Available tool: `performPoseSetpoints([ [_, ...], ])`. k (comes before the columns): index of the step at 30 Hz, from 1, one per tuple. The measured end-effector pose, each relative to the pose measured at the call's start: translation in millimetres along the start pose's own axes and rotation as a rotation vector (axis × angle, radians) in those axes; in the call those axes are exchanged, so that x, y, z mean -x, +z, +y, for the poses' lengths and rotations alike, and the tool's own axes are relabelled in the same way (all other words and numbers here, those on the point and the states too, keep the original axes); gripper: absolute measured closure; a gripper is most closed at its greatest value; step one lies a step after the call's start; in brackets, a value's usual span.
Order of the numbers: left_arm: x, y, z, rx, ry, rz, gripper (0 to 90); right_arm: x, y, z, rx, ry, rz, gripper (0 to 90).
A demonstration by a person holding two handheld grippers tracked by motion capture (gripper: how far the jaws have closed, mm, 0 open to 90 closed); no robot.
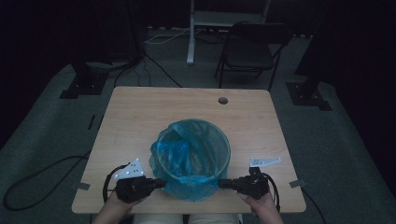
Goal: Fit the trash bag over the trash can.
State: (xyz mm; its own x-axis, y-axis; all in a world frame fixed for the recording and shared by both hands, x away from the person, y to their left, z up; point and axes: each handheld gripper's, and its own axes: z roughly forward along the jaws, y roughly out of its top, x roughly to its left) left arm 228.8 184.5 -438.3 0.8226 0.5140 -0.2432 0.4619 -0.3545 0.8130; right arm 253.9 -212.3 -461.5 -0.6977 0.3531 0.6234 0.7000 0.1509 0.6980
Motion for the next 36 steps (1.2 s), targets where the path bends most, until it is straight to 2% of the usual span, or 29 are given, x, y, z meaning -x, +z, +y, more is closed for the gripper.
performPoseSetpoints([
  [2, -2.5, 1.8, -3.4, -0.023, -0.006, 0.019, 90.0, 1.1, -0.1, -1.8, -0.005, 0.002, -0.013, 89.9],
  [3, -5.0, 3.2, -5.8, -0.038, -0.009, 0.046, 90.0, 2.0, 0.8, -2.9, -0.018, -0.001, -0.043, 89.8],
  [5, -14.8, 4.8, -12.2, -0.045, -0.054, 0.059, 90.0, 7.0, 3.3, -5.8, -0.048, 0.003, -0.102, 89.9],
  [7, -22.3, 5.6, -16.7, -0.042, -0.086, 0.088, 90.0, 15.8, 4.2, -8.9, -0.052, 0.027, -0.116, 89.8],
  [8, -26.6, 6.0, -18.7, -0.039, -0.106, 0.082, 90.0, 20.1, 4.7, -10.2, -0.052, 0.037, -0.128, 89.8],
  [10, -32.0, 10.3, -21.7, -0.051, -0.122, 0.086, 89.2, 28.7, 7.1, -11.9, -0.052, 0.056, -0.126, 89.8],
  [12, -35.3, 18.4, -24.1, -0.085, -0.118, 0.096, 89.1, 33.1, 13.7, -12.6, -0.079, 0.059, -0.144, 89.8],
  [13, -35.3, 18.4, -24.1, -0.085, -0.118, 0.096, 89.1, 33.1, 13.7, -12.6, -0.079, 0.059, -0.144, 89.8],
  [14, -38.1, 27.4, -27.9, -0.105, -0.141, 0.086, 89.1, 34.5, 18.2, -13.1, -0.095, 0.061, -0.158, 89.8],
  [15, -38.7, 30.2, -29.4, -0.11, -0.147, 0.089, 89.1, 39.1, 28.8, -15.2, -0.134, 0.056, -0.188, 89.8],
  [17, -40.0, 31.8, -31.5, -0.111, -0.15, 0.084, 84.1, 46.8, 37.1, -19.9, -0.153, 0.085, -0.176, 88.4],
  [19, -39.9, 27.0, -31.8, -0.082, -0.143, 0.057, 67.9, 47.3, 35.5, -21.6, -0.15, 0.09, -0.171, 79.0],
  [20, -39.9, 20.6, -31.3, -0.071, -0.133, 0.045, 65.3, 46.0, 30.7, -21.8, -0.141, 0.099, -0.161, 75.1],
  [21, -40.1, 14.2, -30.7, -0.061, -0.125, 0.054, 59.8, 44.8, 24.8, -21.6, -0.124, 0.102, -0.159, 71.9],
  [22, -40.2, 6.6, -30.2, -0.043, -0.116, 0.026, 54.6, 43.7, 17.8, -20.9, -0.106, 0.105, -0.16, 67.9],
  [23, -40.9, -1.4, -30.0, -0.026, -0.107, 0.0, 54.6, 43.7, 17.8, -20.9, -0.106, 0.105, -0.16, 67.9],
  [25, -41.6, -16.8, -28.7, -0.003, -0.104, -0.012, 47.2, 41.7, 2.1, -18.2, -0.088, 0.097, -0.157, 63.2],
  [26, -41.9, -24.1, -28.3, 0.016, -0.097, -0.015, 41.8, 37.8, -14.8, -13.7, -0.045, 0.08, -0.185, 60.0],
  [27, -42.5, -30.6, -27.6, 0.033, -0.103, -0.005, 41.8, 37.8, -14.8, -13.7, -0.045, 0.08, -0.185, 60.0],
  [28, -43.5, -35.7, -26.5, 0.051, -0.105, 0.013, 37.4, 34.4, -30.4, -6.3, 0.011, 0.071, -0.2, 56.0],
  [29, -45.0, -40.0, -25.5, 0.065, -0.105, 0.018, 37.4, 34.4, -30.4, -6.3, 0.011, 0.071, -0.2, 56.0],
  [31, -48.6, -44.1, -23.3, 0.087, -0.126, 0.033, 35.4, 31.3, -42.0, 4.3, 0.062, 0.06, -0.225, 53.0],
  [32, -51.0, -44.6, -21.4, 0.096, -0.135, 0.032, 33.4, 28.3, -49.9, 17.2, 0.118, 0.057, -0.219, 51.5],
  [33, -52.7, -43.7, -19.4, 0.099, -0.142, 0.036, 30.9, 26.8, -52.5, 24.3, 0.147, 0.054, -0.206, 50.2],
  [34, -54.0, -41.6, -16.8, 0.102, -0.146, 0.038, 30.9, 26.8, -52.5, 24.3, 0.147, 0.054, -0.206, 50.2],
  [35, -55.0, -39.1, -14.0, 0.102, -0.145, 0.032, 30.0, 25.4, -54.0, 32.3, 0.171, 0.047, -0.193, 49.2],
  [36, -55.6, -35.9, -10.8, 0.101, -0.145, 0.028, 30.0, 22.7, -53.8, 50.4, 0.204, 0.032, -0.188, 47.4],
])
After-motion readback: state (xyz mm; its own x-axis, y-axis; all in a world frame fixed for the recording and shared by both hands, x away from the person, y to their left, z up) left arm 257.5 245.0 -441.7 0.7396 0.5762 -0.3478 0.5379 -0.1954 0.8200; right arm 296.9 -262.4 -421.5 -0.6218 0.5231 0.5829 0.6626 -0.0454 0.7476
